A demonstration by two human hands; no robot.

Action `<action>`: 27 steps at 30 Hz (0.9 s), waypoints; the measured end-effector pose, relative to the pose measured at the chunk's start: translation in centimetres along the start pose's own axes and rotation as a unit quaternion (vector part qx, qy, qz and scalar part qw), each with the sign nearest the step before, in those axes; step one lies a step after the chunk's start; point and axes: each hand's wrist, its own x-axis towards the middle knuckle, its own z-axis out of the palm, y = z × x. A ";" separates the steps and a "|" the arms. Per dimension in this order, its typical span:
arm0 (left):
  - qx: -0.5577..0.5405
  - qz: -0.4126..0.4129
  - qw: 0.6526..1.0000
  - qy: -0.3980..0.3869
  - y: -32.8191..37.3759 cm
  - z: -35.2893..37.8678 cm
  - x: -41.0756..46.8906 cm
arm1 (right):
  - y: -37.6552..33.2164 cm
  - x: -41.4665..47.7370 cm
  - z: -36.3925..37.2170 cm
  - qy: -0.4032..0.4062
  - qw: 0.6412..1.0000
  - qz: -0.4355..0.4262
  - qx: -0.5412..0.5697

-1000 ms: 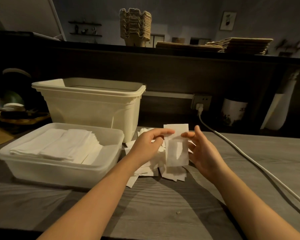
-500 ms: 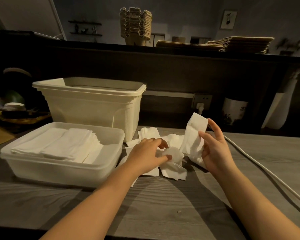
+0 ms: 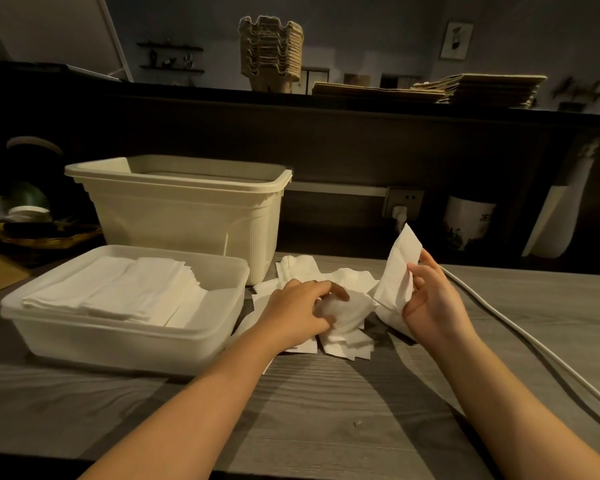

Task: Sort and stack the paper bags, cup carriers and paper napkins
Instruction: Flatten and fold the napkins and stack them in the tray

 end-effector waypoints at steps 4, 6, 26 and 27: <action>-0.086 -0.012 0.994 0.073 -0.4 -0.3 0.4 | 0.0 -0.1 0.0 -0.003 1.000 0.012 -0.002; -0.153 -0.017 0.984 0.092 -0.3 -0.5 0.5 | 0.0 -0.1 0.1 -0.002 1.000 0.019 -0.007; -0.301 -0.055 0.936 0.175 0.1 -1.4 0.7 | -0.4 -0.9 0.7 -0.026 0.996 0.068 0.055; -0.298 -0.058 0.937 0.173 0.1 -1.3 0.6 | -0.4 -1.1 0.7 -0.014 0.996 0.066 0.060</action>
